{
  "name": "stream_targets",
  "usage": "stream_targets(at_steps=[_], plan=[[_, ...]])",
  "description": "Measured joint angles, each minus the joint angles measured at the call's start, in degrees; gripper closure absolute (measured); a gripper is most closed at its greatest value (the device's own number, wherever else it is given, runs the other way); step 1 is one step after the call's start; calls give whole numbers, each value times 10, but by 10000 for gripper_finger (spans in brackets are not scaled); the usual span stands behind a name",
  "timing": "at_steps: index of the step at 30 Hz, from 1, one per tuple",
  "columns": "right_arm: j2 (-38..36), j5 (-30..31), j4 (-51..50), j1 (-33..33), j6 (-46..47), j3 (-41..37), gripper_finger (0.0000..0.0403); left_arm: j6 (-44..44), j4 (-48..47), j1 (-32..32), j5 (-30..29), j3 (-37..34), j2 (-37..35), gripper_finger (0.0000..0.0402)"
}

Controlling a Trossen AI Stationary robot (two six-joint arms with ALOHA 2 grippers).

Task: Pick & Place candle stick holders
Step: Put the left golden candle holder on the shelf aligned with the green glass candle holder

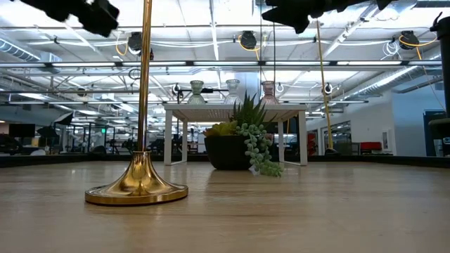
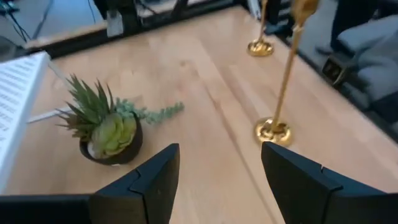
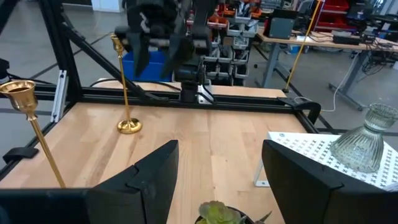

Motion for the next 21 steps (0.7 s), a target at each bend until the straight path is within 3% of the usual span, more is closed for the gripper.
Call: stream_targets(at_steps=[8,15,21], plan=[[0,0,1,0,4,0,177,-75,-45,-20,-3,1,-133,167],[0,0,2,0,4,0,177,-109,-149,-28,3,1,-183,167],[0,0,2,0,4,0,177,-144,-203,-29,83,1,-202,167]])
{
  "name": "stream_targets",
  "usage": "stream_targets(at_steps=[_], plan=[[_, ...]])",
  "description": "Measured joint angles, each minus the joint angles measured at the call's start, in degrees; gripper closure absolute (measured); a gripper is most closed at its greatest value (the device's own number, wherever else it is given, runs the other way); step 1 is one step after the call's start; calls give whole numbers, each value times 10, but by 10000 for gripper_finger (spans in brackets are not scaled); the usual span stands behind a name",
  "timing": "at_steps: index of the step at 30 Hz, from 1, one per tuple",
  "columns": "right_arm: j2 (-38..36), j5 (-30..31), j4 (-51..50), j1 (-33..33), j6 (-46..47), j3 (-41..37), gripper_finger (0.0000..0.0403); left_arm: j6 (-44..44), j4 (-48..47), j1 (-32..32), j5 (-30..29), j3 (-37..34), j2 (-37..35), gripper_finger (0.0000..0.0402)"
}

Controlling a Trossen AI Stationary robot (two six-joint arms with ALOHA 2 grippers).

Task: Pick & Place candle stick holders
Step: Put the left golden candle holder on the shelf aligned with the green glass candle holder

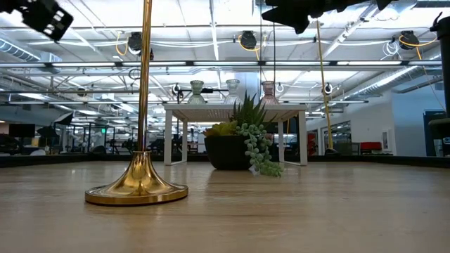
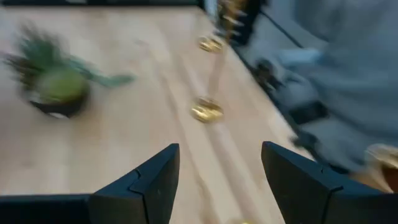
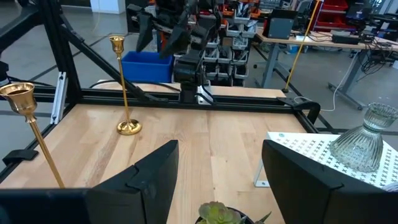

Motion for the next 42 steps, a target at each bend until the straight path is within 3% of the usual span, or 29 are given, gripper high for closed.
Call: stream_targets(at_steps=[4,11,17,23,33,42], plan=[[0,0,2,0,-1,0,177,2,2,0,60,0,-9,167],[0,0,2,0,-1,0,177,84,12,0,124,0,-29,167],[0,0,2,0,0,0,177,74,12,0,109,0,-40,167],[0,0,2,0,0,0,177,51,6,0,163,2,-40,167],[0,0,2,0,0,0,177,104,10,0,221,2,-40,167],[0,0,2,0,2,0,177,125,25,0,222,-11,-39,167]])
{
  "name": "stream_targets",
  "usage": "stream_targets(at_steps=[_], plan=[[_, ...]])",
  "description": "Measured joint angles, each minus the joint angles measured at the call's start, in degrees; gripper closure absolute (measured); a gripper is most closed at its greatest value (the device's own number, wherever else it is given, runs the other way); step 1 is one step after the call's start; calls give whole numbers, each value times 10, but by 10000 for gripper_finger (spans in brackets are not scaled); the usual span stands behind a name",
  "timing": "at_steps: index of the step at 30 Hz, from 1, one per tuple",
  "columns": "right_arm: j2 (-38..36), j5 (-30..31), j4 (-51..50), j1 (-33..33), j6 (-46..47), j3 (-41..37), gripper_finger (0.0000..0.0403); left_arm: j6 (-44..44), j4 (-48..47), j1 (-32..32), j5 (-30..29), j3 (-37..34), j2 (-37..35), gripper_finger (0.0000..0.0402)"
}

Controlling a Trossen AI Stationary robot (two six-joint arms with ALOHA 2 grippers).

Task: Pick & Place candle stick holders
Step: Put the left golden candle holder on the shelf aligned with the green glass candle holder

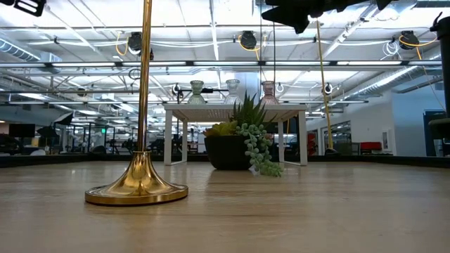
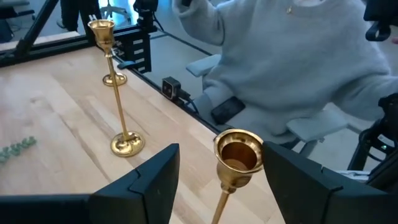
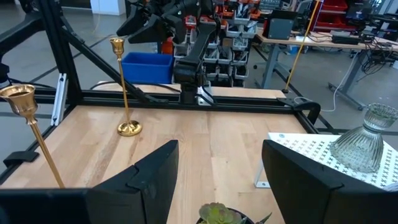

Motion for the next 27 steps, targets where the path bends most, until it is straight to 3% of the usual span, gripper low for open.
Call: stream_targets(at_steps=[19,27], plan=[[0,0,0,0,29,0,177,-5,4,-57,24,-6,7,167],[0,0,2,0,29,0,177,-14,17,-70,-51,-6,73,167]])
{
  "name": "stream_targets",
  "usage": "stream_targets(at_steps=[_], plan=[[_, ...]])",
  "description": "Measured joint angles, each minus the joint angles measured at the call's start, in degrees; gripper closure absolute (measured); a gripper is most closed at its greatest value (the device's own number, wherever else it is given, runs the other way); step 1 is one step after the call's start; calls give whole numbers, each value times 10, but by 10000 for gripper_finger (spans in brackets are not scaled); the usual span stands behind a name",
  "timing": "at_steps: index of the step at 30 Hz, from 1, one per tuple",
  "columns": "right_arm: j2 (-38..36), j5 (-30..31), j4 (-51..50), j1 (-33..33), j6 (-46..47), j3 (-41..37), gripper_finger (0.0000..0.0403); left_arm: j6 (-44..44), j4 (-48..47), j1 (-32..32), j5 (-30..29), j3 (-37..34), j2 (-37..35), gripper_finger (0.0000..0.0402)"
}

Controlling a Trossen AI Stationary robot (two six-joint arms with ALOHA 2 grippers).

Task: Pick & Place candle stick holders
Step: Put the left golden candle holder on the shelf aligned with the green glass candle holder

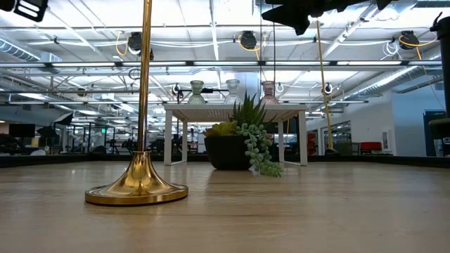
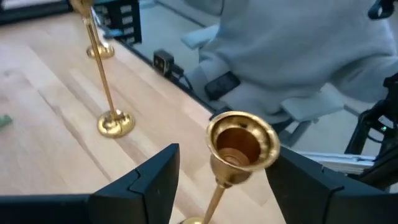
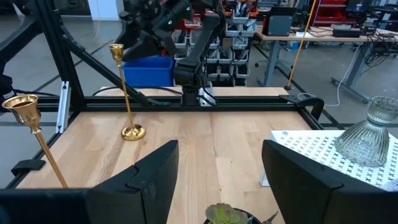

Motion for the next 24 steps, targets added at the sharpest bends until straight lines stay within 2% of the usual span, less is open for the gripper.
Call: stream_targets(at_steps=[10,17,24], plan=[[0,0,0,0,0,0,177,-13,42,-30,1,0,91,167],[0,0,0,0,-1,0,177,-42,42,-40,-2,0,107,167],[0,0,12,0,-6,0,177,-76,27,-40,-86,0,107,167]])
